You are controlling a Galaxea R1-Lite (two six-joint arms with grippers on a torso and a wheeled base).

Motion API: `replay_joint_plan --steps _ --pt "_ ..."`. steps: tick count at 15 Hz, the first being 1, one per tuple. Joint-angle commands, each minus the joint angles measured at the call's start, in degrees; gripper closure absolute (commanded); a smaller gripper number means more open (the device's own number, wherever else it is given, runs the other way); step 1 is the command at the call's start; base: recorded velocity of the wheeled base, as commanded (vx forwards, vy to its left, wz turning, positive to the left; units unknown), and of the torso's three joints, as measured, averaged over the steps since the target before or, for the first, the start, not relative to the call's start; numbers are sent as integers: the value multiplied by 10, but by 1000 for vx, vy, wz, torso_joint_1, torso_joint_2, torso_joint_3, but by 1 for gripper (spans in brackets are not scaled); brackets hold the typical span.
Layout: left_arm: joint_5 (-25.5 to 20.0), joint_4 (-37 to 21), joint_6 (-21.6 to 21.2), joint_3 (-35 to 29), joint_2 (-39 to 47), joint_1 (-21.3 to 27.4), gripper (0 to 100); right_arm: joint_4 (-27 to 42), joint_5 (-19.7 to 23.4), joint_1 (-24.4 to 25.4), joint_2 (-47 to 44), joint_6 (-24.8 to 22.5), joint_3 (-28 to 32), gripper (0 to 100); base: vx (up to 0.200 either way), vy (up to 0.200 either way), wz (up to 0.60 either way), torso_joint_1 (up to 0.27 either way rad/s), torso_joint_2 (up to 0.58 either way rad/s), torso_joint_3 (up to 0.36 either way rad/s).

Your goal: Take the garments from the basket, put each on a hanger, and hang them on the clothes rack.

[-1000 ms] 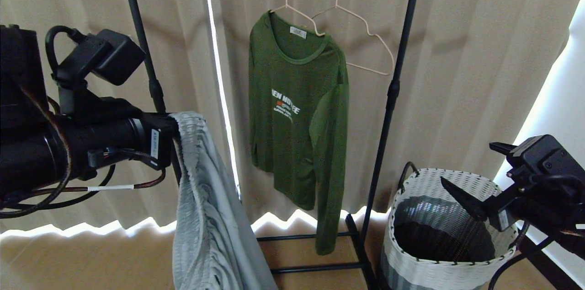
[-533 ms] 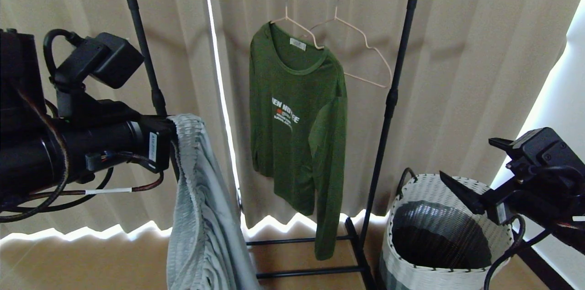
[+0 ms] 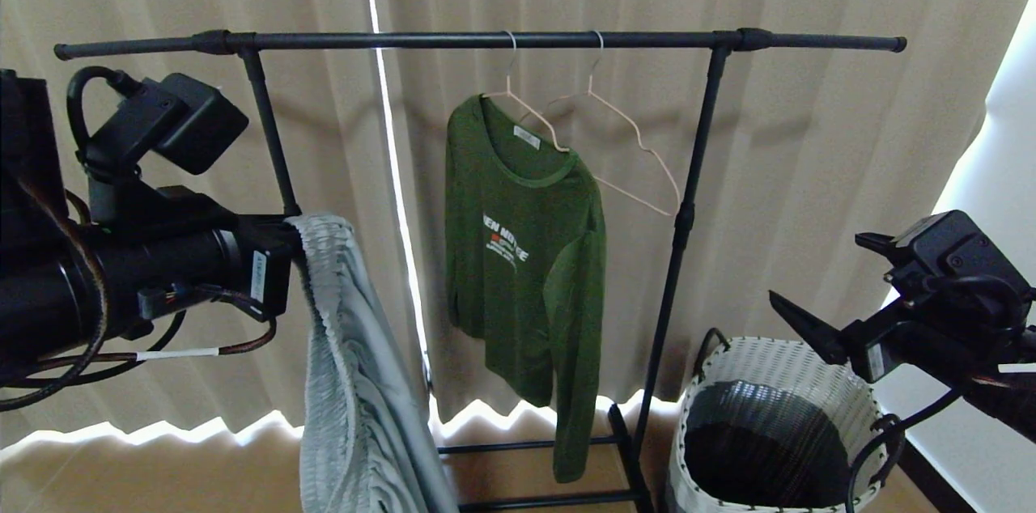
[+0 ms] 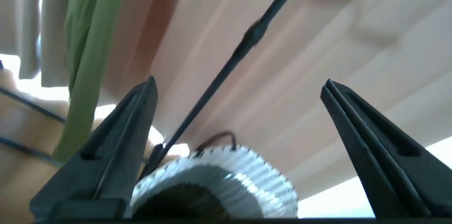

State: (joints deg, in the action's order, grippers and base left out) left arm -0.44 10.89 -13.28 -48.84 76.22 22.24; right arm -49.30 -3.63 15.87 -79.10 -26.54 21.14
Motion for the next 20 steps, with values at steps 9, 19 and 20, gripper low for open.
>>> replay_joint_plan --steps 9,19,20 --pt "0 1 -11 7 -18 -4 100 0 37 1 -14 0 17 0 0 0 0 194 -445 -251" --pt "-1 -1 -5 8 -22 -4 100 7 61 1 -71 31 67 0 0 0 0 8 -17 -10" --pt "0 -1 -5 8 -22 -4 100 7 61 1 -71 37 68 0 0 0 0 0 0 0"
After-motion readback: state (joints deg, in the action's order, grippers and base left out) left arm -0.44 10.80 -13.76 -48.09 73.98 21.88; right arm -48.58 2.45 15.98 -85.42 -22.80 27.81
